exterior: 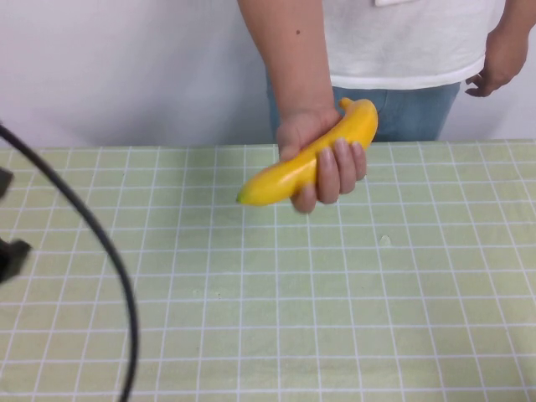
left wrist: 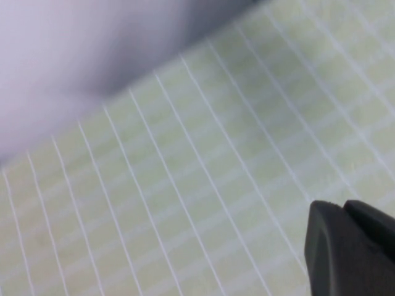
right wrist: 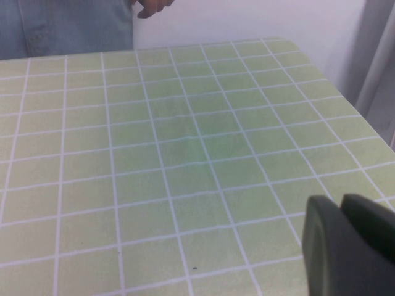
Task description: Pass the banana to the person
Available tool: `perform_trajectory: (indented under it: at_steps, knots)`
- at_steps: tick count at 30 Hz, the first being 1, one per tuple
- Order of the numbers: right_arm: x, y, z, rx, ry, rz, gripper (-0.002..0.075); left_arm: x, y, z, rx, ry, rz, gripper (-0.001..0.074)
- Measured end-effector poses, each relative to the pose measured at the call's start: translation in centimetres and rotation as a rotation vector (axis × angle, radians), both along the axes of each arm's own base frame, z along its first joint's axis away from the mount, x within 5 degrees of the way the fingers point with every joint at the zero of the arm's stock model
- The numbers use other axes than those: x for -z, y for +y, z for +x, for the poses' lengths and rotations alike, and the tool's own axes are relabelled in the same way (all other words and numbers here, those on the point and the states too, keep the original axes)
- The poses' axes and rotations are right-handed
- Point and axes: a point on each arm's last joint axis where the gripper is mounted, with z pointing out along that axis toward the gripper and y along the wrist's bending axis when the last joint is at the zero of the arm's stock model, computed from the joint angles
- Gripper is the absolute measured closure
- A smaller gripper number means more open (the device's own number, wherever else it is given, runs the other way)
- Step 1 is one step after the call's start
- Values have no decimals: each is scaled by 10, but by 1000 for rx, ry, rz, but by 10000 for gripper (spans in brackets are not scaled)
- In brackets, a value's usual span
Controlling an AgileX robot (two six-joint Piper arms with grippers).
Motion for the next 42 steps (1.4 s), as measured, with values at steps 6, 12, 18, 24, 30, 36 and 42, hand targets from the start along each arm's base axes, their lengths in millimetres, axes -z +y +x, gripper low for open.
perform_trajectory:
  at_steps: [6,12,18,24,30,36,42]
  knots:
    - [0,0,0,0,0,0,735,14,18,-5,30,-190,-59,738]
    - [0,0,0,0,0,0,735,91,31,-17,38,-321,-192,738]
    - [0,0,0,0,0,0,735,158,42,-46,39,-526,-378,738]
    - [0,0,0,0,0,0,735,201,60,-61,-189,-570,-542,738]
    - [0,0,0,0,0,0,735,217,69,-67,-336,-471,-512,738]
    - [0,0,0,0,0,0,735,235,71,-77,-413,-308,-504,738]
    - [0,0,0,0,0,0,735,234,70,-77,-387,-303,-521,738]
